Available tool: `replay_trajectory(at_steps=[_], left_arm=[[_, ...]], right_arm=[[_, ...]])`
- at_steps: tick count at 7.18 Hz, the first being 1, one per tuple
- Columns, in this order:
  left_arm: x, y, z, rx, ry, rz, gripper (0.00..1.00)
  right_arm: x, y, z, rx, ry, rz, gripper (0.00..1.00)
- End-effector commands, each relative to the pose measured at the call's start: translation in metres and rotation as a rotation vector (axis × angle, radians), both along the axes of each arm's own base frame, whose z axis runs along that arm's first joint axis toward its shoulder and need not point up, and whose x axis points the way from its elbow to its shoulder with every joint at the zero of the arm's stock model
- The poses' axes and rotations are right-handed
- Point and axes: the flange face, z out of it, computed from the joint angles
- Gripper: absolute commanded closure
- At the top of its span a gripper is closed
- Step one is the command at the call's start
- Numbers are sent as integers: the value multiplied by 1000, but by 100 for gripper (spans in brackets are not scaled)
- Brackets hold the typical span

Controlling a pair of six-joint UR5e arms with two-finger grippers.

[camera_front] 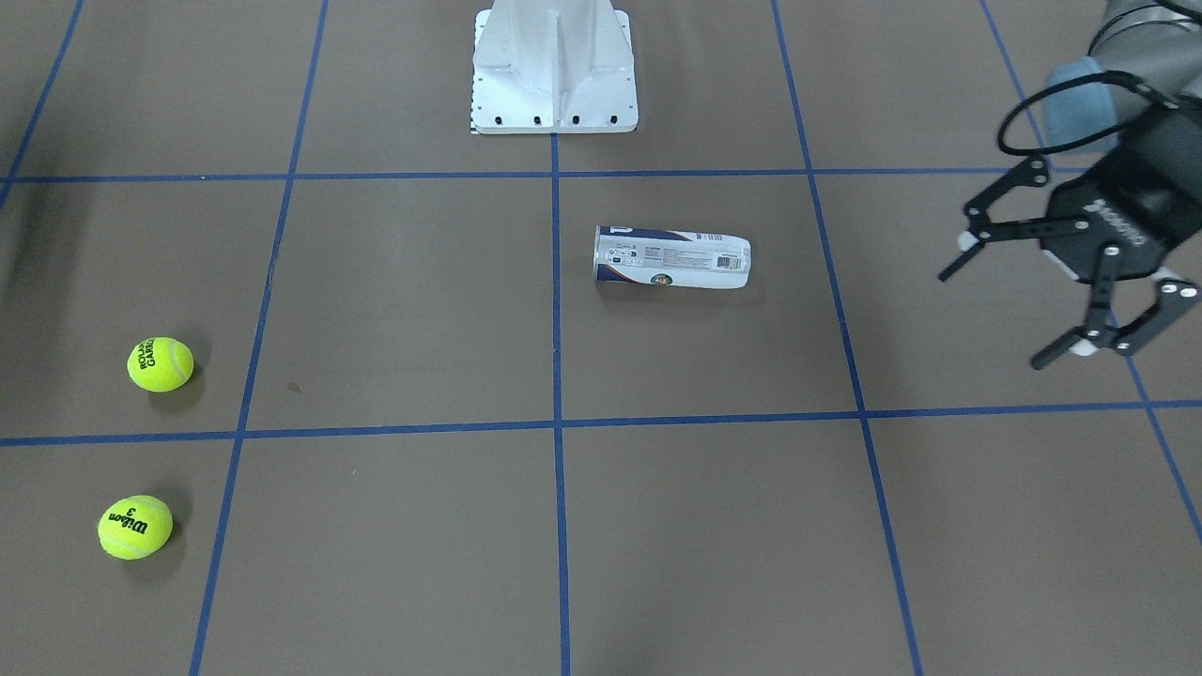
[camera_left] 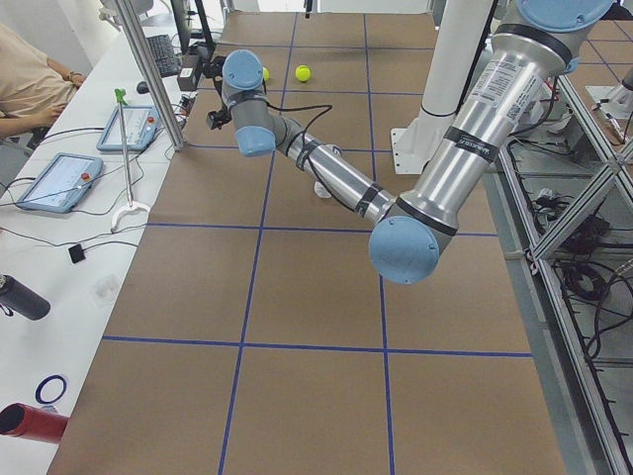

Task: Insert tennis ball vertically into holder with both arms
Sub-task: 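Move the left gripper down toward the lying white tennis ball can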

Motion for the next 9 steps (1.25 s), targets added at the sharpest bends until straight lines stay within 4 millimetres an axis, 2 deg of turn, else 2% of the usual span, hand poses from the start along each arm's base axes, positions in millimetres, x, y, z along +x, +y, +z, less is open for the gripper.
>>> replay_trajectory(at_steps=[1,2,3,5,8,9], left_arm=[[96,39,-11,96,-10,180,1],[140,61,-9,88,-15,261,1],[160,73,-11,122,-24,305,1],[181,81,-4,226,-91,376,1],[201,82,-26,283,-157,435,1],[215,87,-28,286,-182,447,0]], right_arm=[[0,1,1,-1,0,0,0],[0,1,1,-2,0,1,0],[1,1,1,-2,-2,2,1],[1,0,-1,0,-2,3,1],[1,0,0,-7,-4,9,0],[0,-1,-2,-20,-10,27,0]])
